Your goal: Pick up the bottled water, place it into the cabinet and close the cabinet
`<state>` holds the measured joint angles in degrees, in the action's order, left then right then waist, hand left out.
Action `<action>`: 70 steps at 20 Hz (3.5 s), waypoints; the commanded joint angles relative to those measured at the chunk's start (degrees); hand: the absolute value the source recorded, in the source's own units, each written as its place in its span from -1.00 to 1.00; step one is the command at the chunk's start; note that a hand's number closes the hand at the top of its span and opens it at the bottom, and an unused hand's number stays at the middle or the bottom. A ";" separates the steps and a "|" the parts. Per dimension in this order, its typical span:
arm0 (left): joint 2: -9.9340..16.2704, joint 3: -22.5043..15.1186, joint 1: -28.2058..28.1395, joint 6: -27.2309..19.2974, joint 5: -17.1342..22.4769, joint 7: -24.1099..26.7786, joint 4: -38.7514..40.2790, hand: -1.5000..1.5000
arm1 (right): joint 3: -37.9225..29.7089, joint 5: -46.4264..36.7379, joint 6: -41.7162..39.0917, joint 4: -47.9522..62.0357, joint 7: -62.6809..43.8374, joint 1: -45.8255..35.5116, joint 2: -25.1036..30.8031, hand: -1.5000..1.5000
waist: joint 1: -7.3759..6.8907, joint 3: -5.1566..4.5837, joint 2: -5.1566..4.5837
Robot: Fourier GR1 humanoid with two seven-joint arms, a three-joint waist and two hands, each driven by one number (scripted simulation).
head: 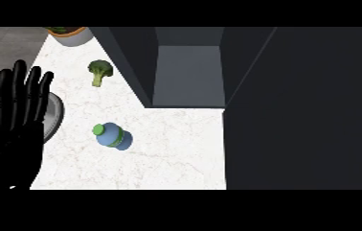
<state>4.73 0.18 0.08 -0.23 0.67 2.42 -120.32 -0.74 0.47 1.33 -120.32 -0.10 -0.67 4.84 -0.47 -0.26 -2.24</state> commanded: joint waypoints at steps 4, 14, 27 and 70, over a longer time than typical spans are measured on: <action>6.98 3.82 1.13 13.48 14.02 0.81 2.21 -1.00 | 1.63 1.68 -2.10 -5.63 1.63 6.11 -0.55 -1.00 | 1.03 0.20 2.42; 12.51 5.04 -5.63 20.90 30.61 -15.27 0.23 -1.00 | 6.94 10.25 -4.46 -19.45 -17.25 17.53 0.51 -1.00 | 0.53 0.24 2.40; 10.73 8.69 -13.01 23.93 28.02 -15.67 -1.40 -1.00 | 13.13 7.14 -9.94 -24.77 -4.83 37.91 -1.42 -1.00 | 1.17 0.27 2.42; 4.71 9.50 12.37 29.54 -3.99 41.94 84.77 -1.00 | 18.24 3.62 -14.98 -27.45 10.50 57.85 2.47 -1.00 | 2.12 0.13 2.18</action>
<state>10.09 10.49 10.59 26.09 -2.45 39.02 -42.04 16.63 3.62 -13.79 -142.81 11.16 54.86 7.34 1.55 -0.11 -0.08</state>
